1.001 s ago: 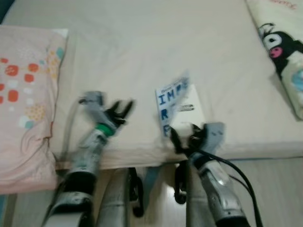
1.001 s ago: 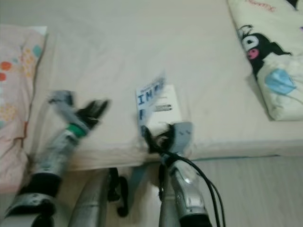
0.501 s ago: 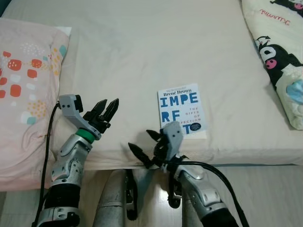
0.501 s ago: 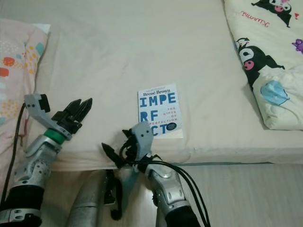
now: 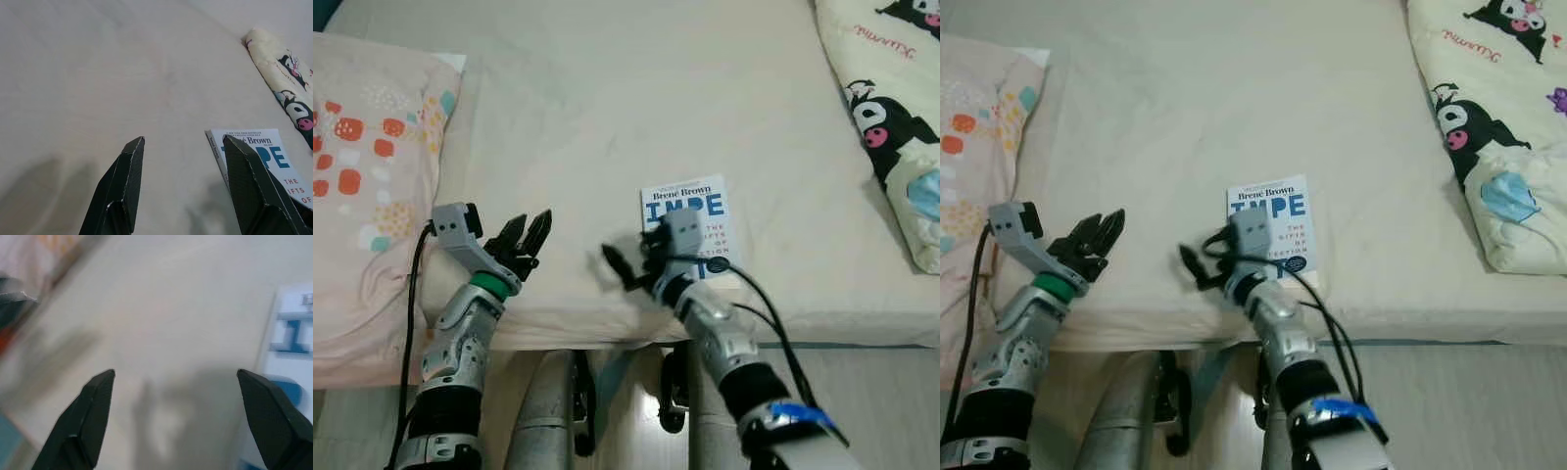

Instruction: Clean up the room

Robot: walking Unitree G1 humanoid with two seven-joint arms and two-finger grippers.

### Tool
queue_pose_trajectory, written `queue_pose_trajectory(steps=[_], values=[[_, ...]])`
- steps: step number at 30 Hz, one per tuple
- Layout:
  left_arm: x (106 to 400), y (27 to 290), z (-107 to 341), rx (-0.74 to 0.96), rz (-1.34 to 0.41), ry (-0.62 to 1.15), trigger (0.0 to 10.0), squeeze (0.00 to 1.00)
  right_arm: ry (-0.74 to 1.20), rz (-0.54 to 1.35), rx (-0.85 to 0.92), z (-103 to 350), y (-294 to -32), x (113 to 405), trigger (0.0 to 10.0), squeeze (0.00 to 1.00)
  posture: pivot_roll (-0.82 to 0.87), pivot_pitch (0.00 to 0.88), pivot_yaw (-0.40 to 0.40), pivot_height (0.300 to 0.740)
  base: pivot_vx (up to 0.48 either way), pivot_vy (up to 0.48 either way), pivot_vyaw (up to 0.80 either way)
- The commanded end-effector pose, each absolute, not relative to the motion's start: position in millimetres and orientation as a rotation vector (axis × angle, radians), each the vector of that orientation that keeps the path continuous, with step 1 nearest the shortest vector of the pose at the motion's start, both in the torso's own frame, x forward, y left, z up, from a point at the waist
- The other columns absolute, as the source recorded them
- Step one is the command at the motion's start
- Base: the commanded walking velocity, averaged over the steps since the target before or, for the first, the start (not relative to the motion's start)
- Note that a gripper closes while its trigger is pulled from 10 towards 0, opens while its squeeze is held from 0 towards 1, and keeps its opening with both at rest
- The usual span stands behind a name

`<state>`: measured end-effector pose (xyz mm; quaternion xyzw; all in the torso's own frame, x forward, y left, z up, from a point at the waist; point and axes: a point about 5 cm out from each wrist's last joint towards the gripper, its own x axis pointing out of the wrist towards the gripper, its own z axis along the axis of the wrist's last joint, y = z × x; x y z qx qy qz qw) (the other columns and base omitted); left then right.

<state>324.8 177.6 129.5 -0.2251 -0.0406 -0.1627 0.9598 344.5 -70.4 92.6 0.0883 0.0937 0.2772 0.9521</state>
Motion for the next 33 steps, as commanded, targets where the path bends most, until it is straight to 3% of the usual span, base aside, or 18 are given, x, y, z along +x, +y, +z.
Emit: queue_pose_trajectory(steps=[1,11,17,25,29,33], values=[[317.9,172.7,117.4,-0.441,-0.341,-0.029,10.0,0.0,0.373,0.565,0.117,65.8,-75.4,337.4,10.0,0.0,0.05,0.326,0.037,0.637,0.0,0.0,0.0],[317.6,166.7,111.0,-0.418,-0.356,0.008,10.0,0.0,0.538,0.66,0.042,54.3,-96.1,335.4,10.0,0.0,0.05,0.328,0.041,0.637,0.0,0.0,0.0],[319.8,166.7,113.4,-0.425,-0.358,0.006,10.0,0.0,0.573,0.82,0.082,54.6,-92.7,331.5,10.0,0.0,0.04,0.327,0.045,0.637,0.0,0.0,0.0],[323.0,166.0,117.5,-0.442,-0.372,-0.003,10.0,0.0,0.522,0.899,0.143,67.4,-85.4,334.2,10.0,0.0,0.04,0.326,0.047,0.637,0.0,0.0,0.0],[322.3,161.5,117.1,-0.44,-0.406,0.002,10.0,0.0,0.545,0.868,0.113,63.8,-86.7,333.9,10.0,0.0,0.04,0.324,0.048,0.637,0.0,0.0,0.0],[319.6,155.7,117.5,-0.448,-0.446,0.004,10.0,0.0,0.503,0.683,0.083,63.3,-101.6,342.1,10.0,0.0,0.04,0.317,0.046,0.637,0.0,0.0,0.0]])
